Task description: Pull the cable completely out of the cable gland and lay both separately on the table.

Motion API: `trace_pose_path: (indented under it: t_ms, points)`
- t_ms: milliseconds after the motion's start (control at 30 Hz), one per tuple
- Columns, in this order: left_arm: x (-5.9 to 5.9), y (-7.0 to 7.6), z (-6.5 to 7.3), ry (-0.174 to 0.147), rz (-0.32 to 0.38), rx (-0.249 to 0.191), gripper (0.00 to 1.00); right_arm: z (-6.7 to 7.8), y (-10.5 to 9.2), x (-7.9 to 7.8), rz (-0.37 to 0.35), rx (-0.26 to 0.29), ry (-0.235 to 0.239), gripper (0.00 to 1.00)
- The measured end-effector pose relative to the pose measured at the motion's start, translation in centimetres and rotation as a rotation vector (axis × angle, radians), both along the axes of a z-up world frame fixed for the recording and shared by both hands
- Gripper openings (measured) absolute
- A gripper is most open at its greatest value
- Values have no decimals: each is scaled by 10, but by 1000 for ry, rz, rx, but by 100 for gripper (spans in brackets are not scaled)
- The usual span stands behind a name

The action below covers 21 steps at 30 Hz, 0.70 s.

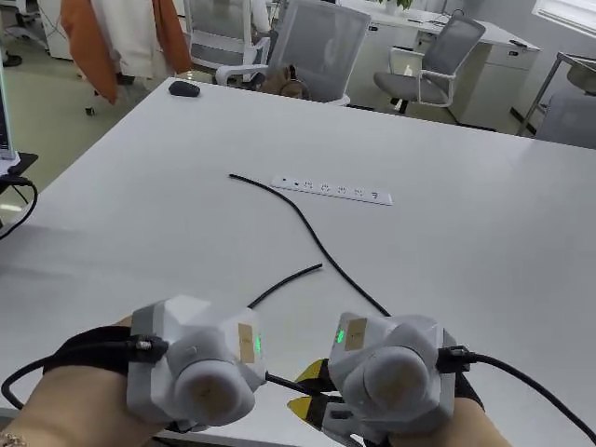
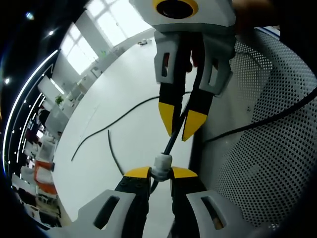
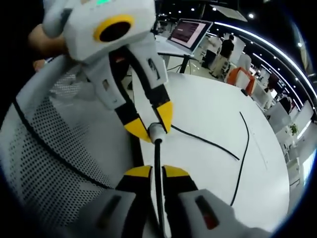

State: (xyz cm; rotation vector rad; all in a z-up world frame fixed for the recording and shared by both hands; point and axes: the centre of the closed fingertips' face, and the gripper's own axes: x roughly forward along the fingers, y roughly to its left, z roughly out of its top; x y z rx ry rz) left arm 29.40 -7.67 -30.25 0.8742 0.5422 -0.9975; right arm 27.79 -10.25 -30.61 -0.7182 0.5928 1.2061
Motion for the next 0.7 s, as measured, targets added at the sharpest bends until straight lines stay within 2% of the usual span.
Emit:
trace_pose_path:
  t_ms: [100, 300, 433, 633, 700]
  points:
    - [1, -1, 0, -6, -8, -3, 17, -3, -1, -2, 13, -21, 2, 4]
    - [1, -2, 0, -5, -12, -8, 17, -4, -3, -1, 8, -29, 0, 2]
    - [2, -3, 0, -2, -10, -12, 17, -6, -4, 0, 10, -52, -16, 2]
    - [5, 1, 1, 2, 16, -22, 17, -10, -13, 7, -40, -76, -4, 2]
    - [5, 2, 0, 4, 22, -18, 17, -14, -18, 8, -60, -99, 2, 2]
